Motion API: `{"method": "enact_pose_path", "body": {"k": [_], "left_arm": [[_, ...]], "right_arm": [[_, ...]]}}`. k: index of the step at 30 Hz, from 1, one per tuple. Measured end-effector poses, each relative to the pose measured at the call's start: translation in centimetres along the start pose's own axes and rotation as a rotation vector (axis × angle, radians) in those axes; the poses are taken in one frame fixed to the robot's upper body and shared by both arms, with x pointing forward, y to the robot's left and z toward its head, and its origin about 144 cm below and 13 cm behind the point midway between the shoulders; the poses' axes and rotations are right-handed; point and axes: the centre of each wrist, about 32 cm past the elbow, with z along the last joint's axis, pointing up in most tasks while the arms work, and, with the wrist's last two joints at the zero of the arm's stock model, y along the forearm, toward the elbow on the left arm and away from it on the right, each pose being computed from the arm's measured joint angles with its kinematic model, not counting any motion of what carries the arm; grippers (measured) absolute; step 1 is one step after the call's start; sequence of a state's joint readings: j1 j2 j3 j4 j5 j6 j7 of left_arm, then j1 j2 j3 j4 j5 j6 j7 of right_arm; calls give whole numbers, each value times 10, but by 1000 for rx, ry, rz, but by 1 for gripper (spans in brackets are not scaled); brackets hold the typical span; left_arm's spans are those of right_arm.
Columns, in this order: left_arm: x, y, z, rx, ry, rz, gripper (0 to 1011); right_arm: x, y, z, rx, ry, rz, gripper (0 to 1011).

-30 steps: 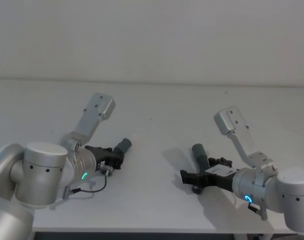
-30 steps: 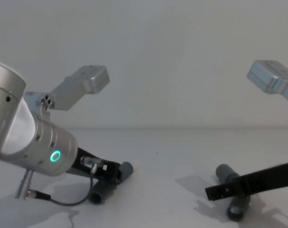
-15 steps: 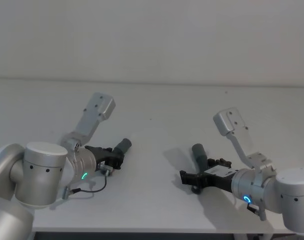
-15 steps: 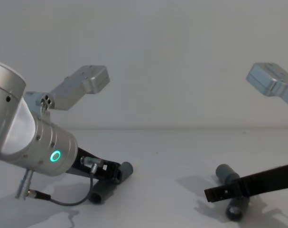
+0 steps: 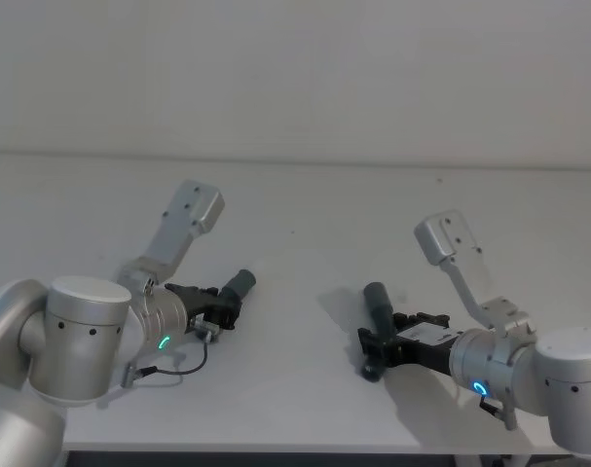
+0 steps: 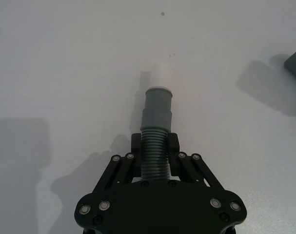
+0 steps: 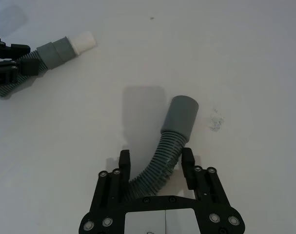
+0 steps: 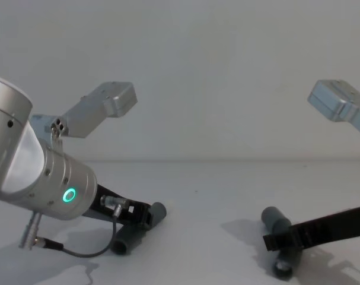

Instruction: Use both hands to pick up one end of the pipe from the table, align the ends, and insert them.

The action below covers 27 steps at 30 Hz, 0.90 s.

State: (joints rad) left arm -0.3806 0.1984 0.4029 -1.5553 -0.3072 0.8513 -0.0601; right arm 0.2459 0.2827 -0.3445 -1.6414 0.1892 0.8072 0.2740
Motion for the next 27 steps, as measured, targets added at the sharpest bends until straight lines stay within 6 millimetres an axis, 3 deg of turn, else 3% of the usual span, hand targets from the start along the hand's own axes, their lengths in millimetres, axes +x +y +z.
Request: {"method": "enact_pose_path", "body": {"k": [11, 27], "left_arm": [[0, 0, 0, 0, 0, 0, 301], [-2, 0, 1, -1, -13, -2, 301]], "right_arm": [[0, 0, 0, 0, 0, 0, 293], [0, 0, -1, 7, 1, -1, 271]]}}
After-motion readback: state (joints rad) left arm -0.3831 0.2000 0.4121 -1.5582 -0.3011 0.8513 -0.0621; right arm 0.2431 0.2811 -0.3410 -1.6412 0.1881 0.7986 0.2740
